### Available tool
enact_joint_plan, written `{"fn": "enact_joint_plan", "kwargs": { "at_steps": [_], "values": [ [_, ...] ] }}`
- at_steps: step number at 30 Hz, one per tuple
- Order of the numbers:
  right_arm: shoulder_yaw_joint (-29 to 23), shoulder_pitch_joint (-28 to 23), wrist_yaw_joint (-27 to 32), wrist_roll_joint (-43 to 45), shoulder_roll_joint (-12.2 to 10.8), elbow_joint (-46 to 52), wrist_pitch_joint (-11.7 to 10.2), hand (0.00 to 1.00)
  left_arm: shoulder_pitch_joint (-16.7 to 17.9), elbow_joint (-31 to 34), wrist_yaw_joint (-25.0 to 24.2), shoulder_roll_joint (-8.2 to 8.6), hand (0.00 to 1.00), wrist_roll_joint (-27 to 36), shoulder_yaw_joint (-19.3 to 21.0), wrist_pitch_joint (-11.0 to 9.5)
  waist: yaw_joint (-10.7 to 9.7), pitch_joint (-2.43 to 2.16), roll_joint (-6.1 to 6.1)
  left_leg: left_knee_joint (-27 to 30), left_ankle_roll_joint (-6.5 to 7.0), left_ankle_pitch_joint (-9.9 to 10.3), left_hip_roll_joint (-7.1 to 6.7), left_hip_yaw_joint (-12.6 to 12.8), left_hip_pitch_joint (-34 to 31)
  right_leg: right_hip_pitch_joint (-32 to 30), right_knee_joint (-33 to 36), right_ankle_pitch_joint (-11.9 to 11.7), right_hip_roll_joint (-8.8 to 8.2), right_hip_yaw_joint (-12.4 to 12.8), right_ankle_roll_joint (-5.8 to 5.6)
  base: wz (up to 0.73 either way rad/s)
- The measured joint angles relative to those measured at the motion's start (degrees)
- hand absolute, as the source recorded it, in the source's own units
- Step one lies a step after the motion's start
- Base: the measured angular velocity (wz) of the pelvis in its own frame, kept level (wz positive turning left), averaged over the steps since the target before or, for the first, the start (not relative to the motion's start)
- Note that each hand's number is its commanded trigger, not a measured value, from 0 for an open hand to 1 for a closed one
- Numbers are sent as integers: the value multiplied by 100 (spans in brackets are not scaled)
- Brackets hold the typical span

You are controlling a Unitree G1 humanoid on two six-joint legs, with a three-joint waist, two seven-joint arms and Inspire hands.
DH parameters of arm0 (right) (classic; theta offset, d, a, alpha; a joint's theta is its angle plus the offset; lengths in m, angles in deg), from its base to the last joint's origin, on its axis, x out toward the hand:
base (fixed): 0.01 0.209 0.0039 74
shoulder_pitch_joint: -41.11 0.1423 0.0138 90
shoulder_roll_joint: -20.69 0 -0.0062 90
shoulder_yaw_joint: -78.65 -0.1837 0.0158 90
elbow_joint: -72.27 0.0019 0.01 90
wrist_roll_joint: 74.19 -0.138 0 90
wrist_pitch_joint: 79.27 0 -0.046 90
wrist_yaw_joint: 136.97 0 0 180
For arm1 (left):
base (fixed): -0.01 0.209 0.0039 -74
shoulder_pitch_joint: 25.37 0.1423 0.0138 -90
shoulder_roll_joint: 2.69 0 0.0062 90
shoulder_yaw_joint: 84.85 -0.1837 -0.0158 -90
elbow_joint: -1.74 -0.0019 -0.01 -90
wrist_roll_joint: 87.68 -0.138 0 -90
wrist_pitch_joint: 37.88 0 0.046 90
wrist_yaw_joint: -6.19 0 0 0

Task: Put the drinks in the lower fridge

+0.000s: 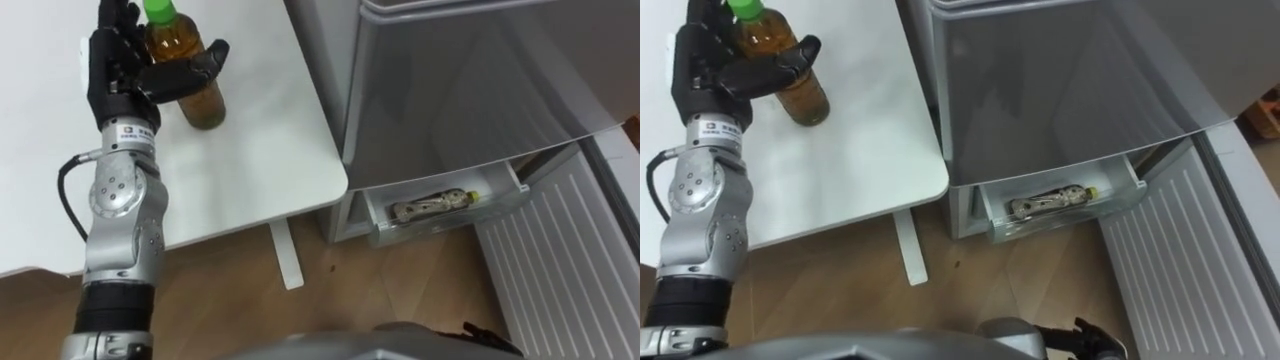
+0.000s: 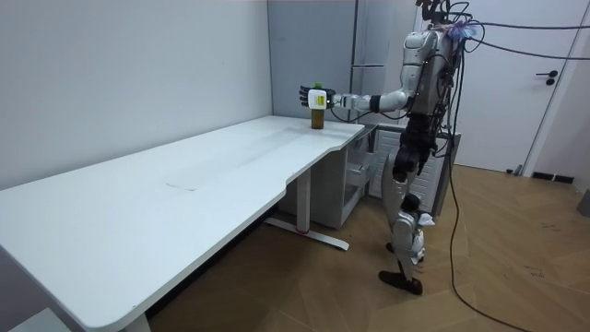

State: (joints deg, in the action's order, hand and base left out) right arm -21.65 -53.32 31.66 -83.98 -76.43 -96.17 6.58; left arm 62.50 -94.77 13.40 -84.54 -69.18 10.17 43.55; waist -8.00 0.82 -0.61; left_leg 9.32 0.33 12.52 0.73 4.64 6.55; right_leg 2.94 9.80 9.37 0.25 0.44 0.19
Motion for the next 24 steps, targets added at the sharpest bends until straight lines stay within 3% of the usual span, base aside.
{"fn": "enact_joint_plan", "kwargs": {
  "at_steps": [16,24],
  "values": [
    [7,107,79,307,-8,55,53,0,-1,-3,-272,-4,100,127,-76,211,-119,-6,-16,0,0,0,2,14,-15,-12,2,0,0,-15,0,0],
    [133,112,105,208,-64,55,63,0,-3,-20,-522,78,100,480,-225,241,-116,-25,-122,1,0,0,0,28,5,-10,-10,0,-6,-10,-1,0]
  ]
}}
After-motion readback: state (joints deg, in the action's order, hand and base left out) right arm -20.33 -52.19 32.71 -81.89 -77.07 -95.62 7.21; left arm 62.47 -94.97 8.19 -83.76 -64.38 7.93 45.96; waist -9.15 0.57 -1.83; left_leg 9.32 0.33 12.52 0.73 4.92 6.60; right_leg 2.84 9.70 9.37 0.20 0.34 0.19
